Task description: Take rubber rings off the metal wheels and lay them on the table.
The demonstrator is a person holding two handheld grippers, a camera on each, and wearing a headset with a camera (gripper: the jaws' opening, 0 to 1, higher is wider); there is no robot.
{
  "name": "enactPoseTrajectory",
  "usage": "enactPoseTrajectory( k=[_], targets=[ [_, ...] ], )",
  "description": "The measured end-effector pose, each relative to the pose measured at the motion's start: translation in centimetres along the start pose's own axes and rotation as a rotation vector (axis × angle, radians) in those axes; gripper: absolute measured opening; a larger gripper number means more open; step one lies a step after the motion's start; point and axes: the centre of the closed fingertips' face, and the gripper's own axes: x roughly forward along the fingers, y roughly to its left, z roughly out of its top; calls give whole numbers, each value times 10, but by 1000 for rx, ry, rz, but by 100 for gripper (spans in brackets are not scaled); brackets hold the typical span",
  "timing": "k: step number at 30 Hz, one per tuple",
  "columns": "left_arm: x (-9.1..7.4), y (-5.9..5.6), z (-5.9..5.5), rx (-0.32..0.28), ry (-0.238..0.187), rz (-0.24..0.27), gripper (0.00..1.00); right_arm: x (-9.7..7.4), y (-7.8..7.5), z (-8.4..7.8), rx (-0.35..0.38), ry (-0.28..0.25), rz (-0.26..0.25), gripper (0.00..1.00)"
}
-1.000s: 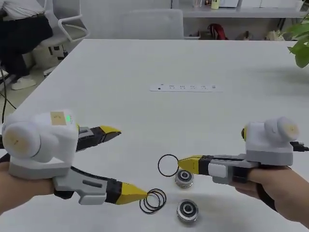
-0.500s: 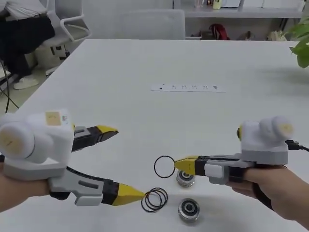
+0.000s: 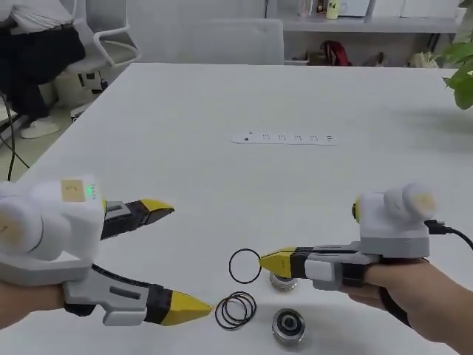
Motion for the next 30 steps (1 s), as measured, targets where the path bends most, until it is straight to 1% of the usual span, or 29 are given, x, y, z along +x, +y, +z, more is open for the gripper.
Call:
enactPoseTrajectory(
  k=[5, 11, 16, 24, 30],
  targets=[
    [-3, -1, -2, -1, 6, 2, 91, 2, -2, -3, -1, 13, 1, 0],
    [-6, 1, -1, -1, 5, 12, 91, 3, -7, -6, 2, 21, -3, 0],
    [-8, 0, -1, -2, 5, 16, 91, 5, -7, -10, -2, 36, -2, 0],
    [-9, -1, 0, -4, -2, 23, 91, 7, -11, -14, -6, 54, -13, 0],
    [-9, -1, -3, -9, 0, 24, 91, 10, -12, -20, -10, 77, -16, 0]
  ],
)
